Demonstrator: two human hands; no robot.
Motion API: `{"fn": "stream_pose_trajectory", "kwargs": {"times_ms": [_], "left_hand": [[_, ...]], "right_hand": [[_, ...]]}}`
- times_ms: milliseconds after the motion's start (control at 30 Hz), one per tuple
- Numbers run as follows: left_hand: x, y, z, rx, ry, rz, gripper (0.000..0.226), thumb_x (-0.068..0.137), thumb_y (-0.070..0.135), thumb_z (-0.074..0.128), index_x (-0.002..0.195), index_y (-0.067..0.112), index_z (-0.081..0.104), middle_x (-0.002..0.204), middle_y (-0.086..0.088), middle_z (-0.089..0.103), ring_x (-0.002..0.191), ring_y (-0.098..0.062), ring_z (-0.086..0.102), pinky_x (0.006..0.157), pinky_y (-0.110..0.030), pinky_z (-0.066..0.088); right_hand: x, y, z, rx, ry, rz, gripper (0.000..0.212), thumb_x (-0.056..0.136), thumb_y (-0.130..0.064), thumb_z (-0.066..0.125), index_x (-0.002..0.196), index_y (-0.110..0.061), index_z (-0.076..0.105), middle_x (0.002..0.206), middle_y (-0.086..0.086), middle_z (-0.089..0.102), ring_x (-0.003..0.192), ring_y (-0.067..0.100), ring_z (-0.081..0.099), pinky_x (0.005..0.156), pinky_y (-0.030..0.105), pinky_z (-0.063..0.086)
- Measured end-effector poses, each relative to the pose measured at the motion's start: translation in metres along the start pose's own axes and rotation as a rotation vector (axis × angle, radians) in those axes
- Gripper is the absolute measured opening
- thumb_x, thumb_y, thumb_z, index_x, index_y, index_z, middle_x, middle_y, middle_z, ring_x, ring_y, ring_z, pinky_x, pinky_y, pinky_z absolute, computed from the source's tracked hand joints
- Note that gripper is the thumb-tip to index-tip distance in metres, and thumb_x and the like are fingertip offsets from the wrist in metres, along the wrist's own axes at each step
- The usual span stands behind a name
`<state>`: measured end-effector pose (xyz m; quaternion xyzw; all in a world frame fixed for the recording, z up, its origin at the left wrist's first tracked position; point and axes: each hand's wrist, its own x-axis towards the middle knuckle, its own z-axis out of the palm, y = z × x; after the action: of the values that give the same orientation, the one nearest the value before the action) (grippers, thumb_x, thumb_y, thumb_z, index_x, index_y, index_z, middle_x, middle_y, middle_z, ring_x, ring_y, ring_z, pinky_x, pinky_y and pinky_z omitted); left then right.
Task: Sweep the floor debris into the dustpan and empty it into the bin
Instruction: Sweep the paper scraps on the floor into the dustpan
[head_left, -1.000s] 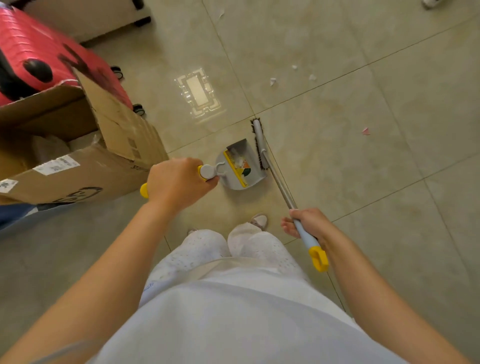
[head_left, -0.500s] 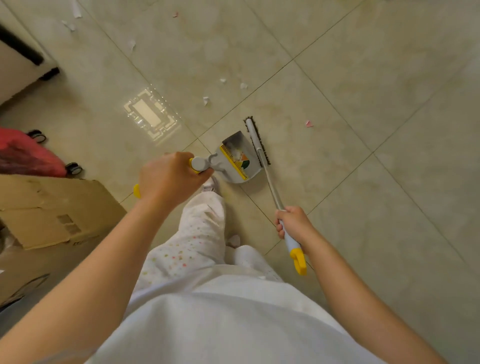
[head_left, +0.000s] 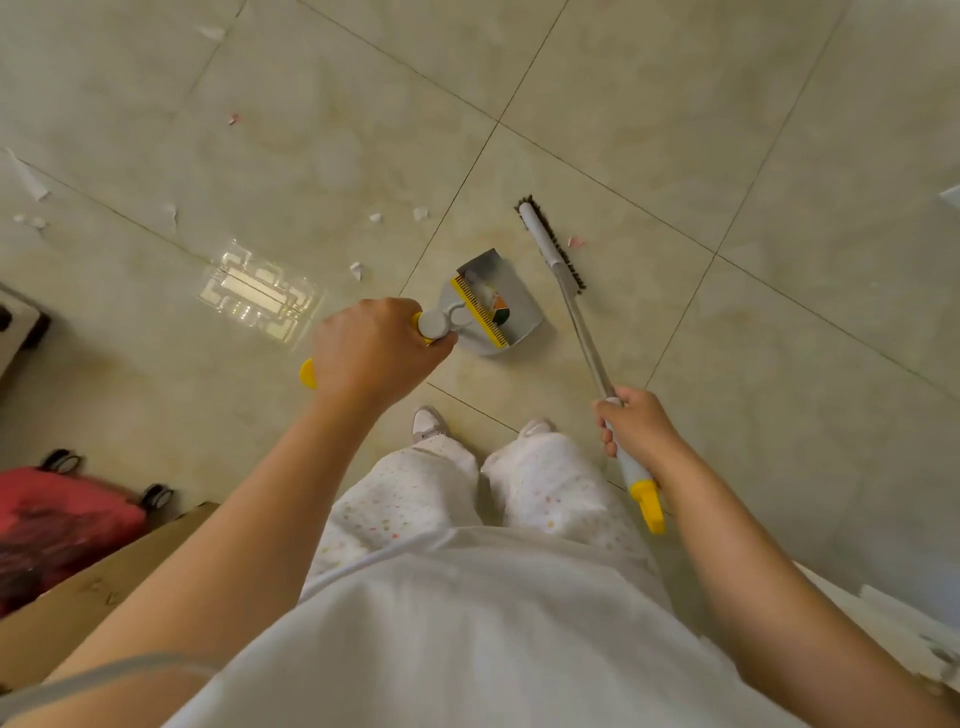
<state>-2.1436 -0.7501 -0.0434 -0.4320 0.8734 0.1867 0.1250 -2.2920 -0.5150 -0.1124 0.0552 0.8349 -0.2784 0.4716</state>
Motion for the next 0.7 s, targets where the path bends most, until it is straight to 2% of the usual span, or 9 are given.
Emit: {"fn": "stream_pose_trajectory", "kwargs": {"times_ms": [100,200,367,467,600,700], "left_hand": [[0.022,0.019,-0.002,0.019,-0.019,0.026,0.046,0.083,0.057,0.054,0.070,0.015,0.062,0.063,-0.003,0.061,0.062,-0.026,0.060,0.053,-0.025,0.038],[0.040,0.039,-0.002,0.047,-0.021,0.037,0.045,0.084,0.056,0.054,0.070,0.014,0.062,0.062,-0.004,0.060,0.060,-0.025,0.059,0.049,-0.020,0.031],[0.076,0.086,0.001,0.082,-0.004,0.011,0.043,0.084,0.052,0.054,0.066,0.014,0.059,0.057,-0.001,0.052,0.053,-0.021,0.047,0.046,-0.019,0.021],[0.099,0.130,0.004,0.092,-0.007,-0.004,0.041,0.084,0.051,0.053,0.066,0.015,0.058,0.058,-0.002,0.054,0.055,-0.023,0.050,0.047,-0.020,0.023],[0.132,0.184,0.004,0.136,-0.048,-0.001,0.037,0.086,0.050,0.051,0.069,0.018,0.058,0.059,0.001,0.050,0.057,-0.022,0.050,0.049,-0.022,0.026],[0.157,0.209,0.001,0.165,-0.055,-0.014,0.039,0.085,0.048,0.050,0.061,0.018,0.047,0.056,0.002,0.044,0.056,-0.023,0.048,0.050,-0.023,0.028]], "right_hand": [[0.019,-0.018,-0.014,0.053,0.019,-0.015,0.020,0.088,-0.025,0.059,0.084,-0.008,0.049,0.063,0.007,0.048,0.051,0.020,0.043,0.050,0.029,0.040],[0.043,-0.031,-0.034,0.059,0.026,-0.019,0.028,0.092,-0.036,0.056,0.091,-0.008,0.051,0.065,0.006,0.049,0.050,0.018,0.044,0.047,0.026,0.041],[0.107,-0.052,-0.077,0.047,0.023,-0.004,0.026,0.092,-0.031,0.054,0.088,-0.005,0.052,0.058,0.007,0.047,0.044,0.019,0.043,0.050,0.029,0.041],[0.143,-0.067,-0.113,0.022,0.006,0.006,0.027,0.090,-0.033,0.057,0.086,-0.008,0.049,0.058,0.006,0.046,0.045,0.019,0.042,0.049,0.028,0.039],[0.186,-0.089,-0.153,-0.009,-0.044,-0.001,0.022,0.094,-0.026,0.053,0.086,-0.006,0.049,0.059,0.007,0.044,0.046,0.018,0.040,0.046,0.025,0.038],[0.210,-0.100,-0.168,-0.015,-0.089,-0.001,0.021,0.096,-0.023,0.048,0.082,-0.007,0.047,0.061,0.007,0.042,0.047,0.017,0.039,0.043,0.023,0.037]]}}
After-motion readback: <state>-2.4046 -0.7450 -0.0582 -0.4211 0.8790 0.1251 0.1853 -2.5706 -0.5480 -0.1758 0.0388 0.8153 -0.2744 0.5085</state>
